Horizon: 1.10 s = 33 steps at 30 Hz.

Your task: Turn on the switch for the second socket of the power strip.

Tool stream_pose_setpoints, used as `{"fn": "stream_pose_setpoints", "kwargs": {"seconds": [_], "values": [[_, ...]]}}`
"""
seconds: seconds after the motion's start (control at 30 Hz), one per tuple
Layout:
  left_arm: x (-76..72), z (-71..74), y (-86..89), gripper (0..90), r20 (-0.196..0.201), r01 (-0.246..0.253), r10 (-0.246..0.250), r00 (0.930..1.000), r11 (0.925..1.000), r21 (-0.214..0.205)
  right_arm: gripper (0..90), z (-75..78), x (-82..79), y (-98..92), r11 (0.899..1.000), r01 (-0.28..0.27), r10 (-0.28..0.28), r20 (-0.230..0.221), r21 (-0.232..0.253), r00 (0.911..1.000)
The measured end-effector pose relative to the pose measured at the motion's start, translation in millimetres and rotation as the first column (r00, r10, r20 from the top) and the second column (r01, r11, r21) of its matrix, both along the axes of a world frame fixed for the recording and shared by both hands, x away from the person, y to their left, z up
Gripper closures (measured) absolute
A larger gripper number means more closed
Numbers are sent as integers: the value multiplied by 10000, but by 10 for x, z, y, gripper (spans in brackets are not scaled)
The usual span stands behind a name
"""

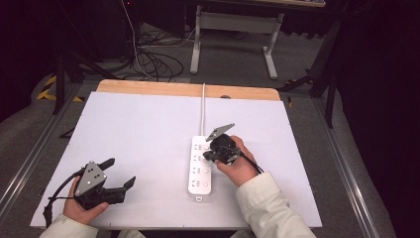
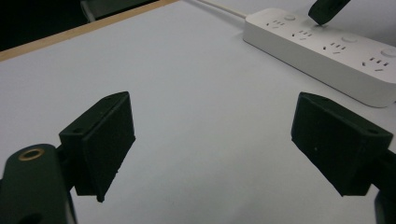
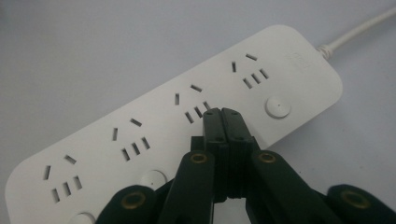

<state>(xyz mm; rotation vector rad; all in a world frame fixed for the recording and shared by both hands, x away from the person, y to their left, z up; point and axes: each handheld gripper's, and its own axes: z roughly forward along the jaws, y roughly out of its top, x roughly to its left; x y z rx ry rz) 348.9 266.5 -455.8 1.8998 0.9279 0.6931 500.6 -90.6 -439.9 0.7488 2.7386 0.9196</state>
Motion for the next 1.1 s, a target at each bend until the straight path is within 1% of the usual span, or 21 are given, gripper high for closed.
{"fn": "stream_pose_setpoints", "kwargs": {"seconds": [0.07, 0.2, 0.3, 0.6, 0.63, 0.67, 0.77, 0.8, 0.9, 0.93, 1.1], "values": [[-1, -1, -1, 136, -18, -12, 12, 10000, 10000, -4, 900, -8, 2, 10, 9999, -42, 42, -5, -94, 10000], [1, 0, -1, 136, -2, 40, -40, 10000, 10000, 20, 900, -4, -8, 21, 9999, -57, 57, 88, -105, 9999], [1, -1, -3, 136, -7, 33, -33, 10000, 10000, 11, 900, -10, -16, 32, 9995, -63, 68, 160, -299, 9998], [4, -3, -3, 136, -35, 11, -11, 10000, 10000, -5, 900, -14, -33, 41, 9994, -53, 62, 272, -340, 9996], [1, -6, -8, 136, -70, -20, 19, 10000, 10000, -81, 900, -13, -35, 42, 9993, -62, 73, 289, -372, 9996], [1, -5, -7, 136, -65, -18, 17, 10000, 10000, -65, 900, -15, -42, 50, 9989, -80, 98, 417, -452, 9991], [0, -6, -9, 136, -73, -19, 19, 10000, 10000, -80, 900, -15, -56, 61, 9985, -124, 150, 476, -534, 9988], [1, -4, -5, 136, -45, -11, 11, 10000, 10000, -17, 900, -15, -59, 65, 9982, -112, 143, 530, -588, 9985], [3, -4, -7, 136, -36, 15, -15, 10000, 10000, -3, 900, -18, -58, 65, 9981, -98, 130, 516, -601, 9986], [3, -4, -7, 136, -32, 33, -33, 10000, 10000, 14, 900, -20, -58, 65, 9985, -88, 111, 419, -549, 9991], [2, -4, -10, 136, -19, 24, -24, 10000, 10000, 20, 900, -25, -63, 71, 9983, 124, -100, 417, -568, 9991]]}}
